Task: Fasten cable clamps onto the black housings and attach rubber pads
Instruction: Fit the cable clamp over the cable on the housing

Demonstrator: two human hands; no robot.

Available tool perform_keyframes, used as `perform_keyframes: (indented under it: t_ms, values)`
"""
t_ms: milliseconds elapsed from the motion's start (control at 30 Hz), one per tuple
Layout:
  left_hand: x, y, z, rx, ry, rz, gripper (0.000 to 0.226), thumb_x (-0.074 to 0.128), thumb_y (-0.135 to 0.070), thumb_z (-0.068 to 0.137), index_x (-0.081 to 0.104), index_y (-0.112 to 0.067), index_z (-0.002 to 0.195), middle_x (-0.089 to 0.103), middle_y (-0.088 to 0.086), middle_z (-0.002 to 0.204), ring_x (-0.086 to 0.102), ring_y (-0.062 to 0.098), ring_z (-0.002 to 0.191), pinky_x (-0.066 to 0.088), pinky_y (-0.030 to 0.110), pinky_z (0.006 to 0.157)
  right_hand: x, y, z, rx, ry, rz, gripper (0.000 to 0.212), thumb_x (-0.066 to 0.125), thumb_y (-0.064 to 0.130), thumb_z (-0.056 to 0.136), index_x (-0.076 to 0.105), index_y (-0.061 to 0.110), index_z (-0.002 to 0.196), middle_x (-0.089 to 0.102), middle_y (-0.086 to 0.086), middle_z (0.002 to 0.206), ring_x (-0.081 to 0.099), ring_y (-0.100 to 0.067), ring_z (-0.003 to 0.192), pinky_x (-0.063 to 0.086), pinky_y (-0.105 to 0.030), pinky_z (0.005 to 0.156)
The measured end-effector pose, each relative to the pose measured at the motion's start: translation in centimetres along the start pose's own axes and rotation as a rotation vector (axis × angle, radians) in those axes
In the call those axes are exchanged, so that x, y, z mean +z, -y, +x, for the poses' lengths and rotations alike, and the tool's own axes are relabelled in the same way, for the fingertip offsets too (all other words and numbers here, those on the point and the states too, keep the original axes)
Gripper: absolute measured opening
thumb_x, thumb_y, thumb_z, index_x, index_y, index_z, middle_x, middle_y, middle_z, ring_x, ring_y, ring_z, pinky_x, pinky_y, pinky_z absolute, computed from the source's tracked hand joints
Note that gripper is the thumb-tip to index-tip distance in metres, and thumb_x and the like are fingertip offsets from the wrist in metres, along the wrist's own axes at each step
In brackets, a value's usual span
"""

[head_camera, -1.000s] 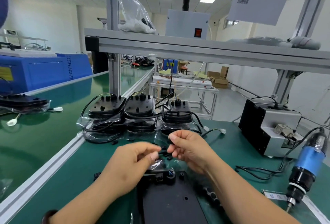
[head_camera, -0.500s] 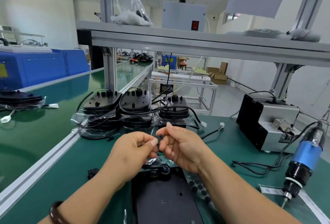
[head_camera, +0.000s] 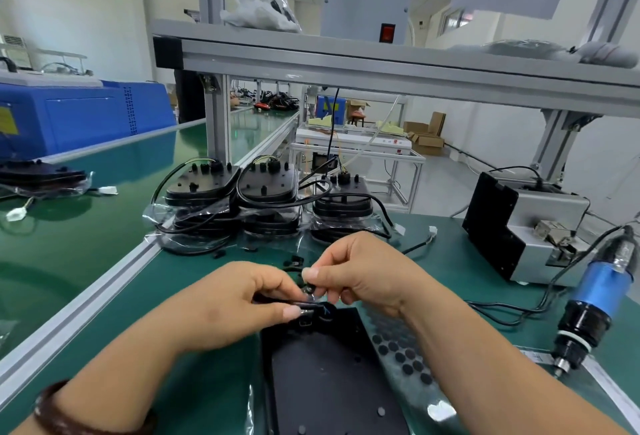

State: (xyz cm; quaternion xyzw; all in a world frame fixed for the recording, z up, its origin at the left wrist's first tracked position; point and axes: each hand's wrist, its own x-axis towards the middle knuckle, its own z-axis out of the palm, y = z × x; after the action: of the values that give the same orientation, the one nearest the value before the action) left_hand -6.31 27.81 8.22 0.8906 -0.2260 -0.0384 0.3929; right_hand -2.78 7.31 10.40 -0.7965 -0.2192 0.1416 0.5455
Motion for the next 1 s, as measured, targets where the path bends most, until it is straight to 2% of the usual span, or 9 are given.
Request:
perform_keyframes:
  t_ms: [100, 233, 400, 567, 633, 733, 800, 933, 1000]
  values:
    - [-0.3, 0.0, 0.1, 0.012, -0.039, 0.085, 0.011, 0.071, -0.032, 0.083, 0.069, -0.043, 0.082, 0.07, -0.02, 0.081, 0.063, -0.004, 0.078, 0.044, 0.008, 0.071, 0.4, 0.2, -0.1, 0.029, 0.018, -0.104, 0.018, 0.074, 0.016, 0.083, 0.067, 0.012, 0.067, 0.066, 0.002, 0.06, 0.054, -0.004, 0.046, 0.037, -0.015, 0.042]
    - [-0.3, 0.2, 0.1, 0.039, -0.078, 0.097, 0.013, 0.072, -0.031, 0.082, 0.067, -0.042, 0.077, 0.069, -0.022, 0.076, 0.062, -0.006, 0.072, 0.041, 0.005, 0.065, 0.7, 0.4, -0.1, 0.042, 0.009, -0.099, 0.018, 0.073, 0.013, 0.084, 0.066, 0.009, 0.068, 0.063, 0.002, 0.058, 0.054, -0.004, 0.045, 0.039, -0.015, 0.042]
    - [-0.2, 0.2, 0.2, 0.081, -0.12, 0.116, 0.012, 0.071, -0.03, 0.083, 0.068, -0.04, 0.078, 0.069, -0.019, 0.078, 0.063, 0.0, 0.075, 0.05, 0.017, 0.072, 0.9, 0.3, -0.2, 0.06, -0.007, -0.044, 0.021, 0.071, 0.012, 0.086, 0.065, 0.008, 0.066, 0.063, 0.002, 0.056, 0.051, -0.003, 0.042, 0.039, -0.014, 0.041]
    - [0.0, 0.1, 0.2, 0.11, -0.143, 0.132, 0.015, 0.071, -0.03, 0.083, 0.066, -0.042, 0.076, 0.069, -0.022, 0.079, 0.063, -0.001, 0.078, 0.048, 0.014, 0.072, 0.6, 0.4, -0.1, 0.088, 0.031, -0.08, 0.019, 0.072, 0.014, 0.085, 0.067, 0.01, 0.067, 0.06, 0.005, 0.051, 0.048, -0.002, 0.041, 0.038, -0.013, 0.041]
    - [0.1, 0.1, 0.3, 0.113, -0.16, 0.146, 0.011, 0.071, -0.031, 0.083, 0.068, -0.041, 0.079, 0.068, -0.022, 0.079, 0.063, 0.0, 0.078, 0.05, 0.019, 0.074, 0.5, 0.5, -0.1, 0.077, 0.047, -0.128, 0.02, 0.074, 0.016, 0.084, 0.068, 0.015, 0.065, 0.055, 0.008, 0.047, 0.047, -0.002, 0.042, 0.038, -0.014, 0.042]
    - [0.1, 0.1, 0.2, 0.104, -0.169, 0.169, 0.003, 0.069, -0.034, 0.084, 0.069, -0.037, 0.082, 0.069, -0.018, 0.079, 0.063, 0.004, 0.078, 0.052, 0.028, 0.076, 0.4, 0.7, -0.3, 0.049, 0.079, -0.212, 0.02, 0.076, 0.023, 0.083, 0.071, 0.019, 0.063, 0.051, 0.004, 0.048, 0.045, -0.007, 0.047, 0.037, -0.017, 0.047]
    - [0.2, 0.0, 0.1, 0.1, -0.169, 0.187, 0.006, 0.068, -0.036, 0.084, 0.067, -0.039, 0.079, 0.068, -0.018, 0.077, 0.062, 0.005, 0.076, 0.052, 0.03, 0.075, 0.1, 0.8, -0.5, 0.035, 0.112, -0.259, 0.017, 0.075, 0.027, 0.083, 0.074, 0.016, 0.069, 0.051, 0.001, 0.053, 0.044, -0.011, 0.053, 0.038, -0.022, 0.054]
    - [0.2, -0.3, 0.1, 0.1, -0.177, 0.205, 0.011, 0.067, -0.034, 0.086, 0.063, -0.039, 0.078, 0.065, -0.021, 0.071, 0.059, 0.002, 0.068, 0.05, 0.024, 0.067, -0.3, 0.7, -0.7, 0.035, 0.146, -0.231, 0.008, 0.074, 0.021, 0.084, 0.078, 0.014, 0.083, 0.054, 0.004, 0.057, 0.045, -0.006, 0.053, 0.04, -0.02, 0.055]
    - [0.2, -0.4, 0.1, 0.101, -0.161, 0.202, 0.012, 0.067, -0.031, 0.086, 0.062, -0.04, 0.083, 0.063, -0.022, 0.068, 0.058, 0.0, 0.064, 0.047, 0.017, 0.063, -0.3, 0.7, -0.7, 0.034, 0.154, -0.231, 0.003, 0.075, 0.016, 0.083, 0.077, 0.016, 0.085, 0.059, 0.003, 0.064, 0.047, -0.005, 0.056, 0.041, -0.017, 0.054]
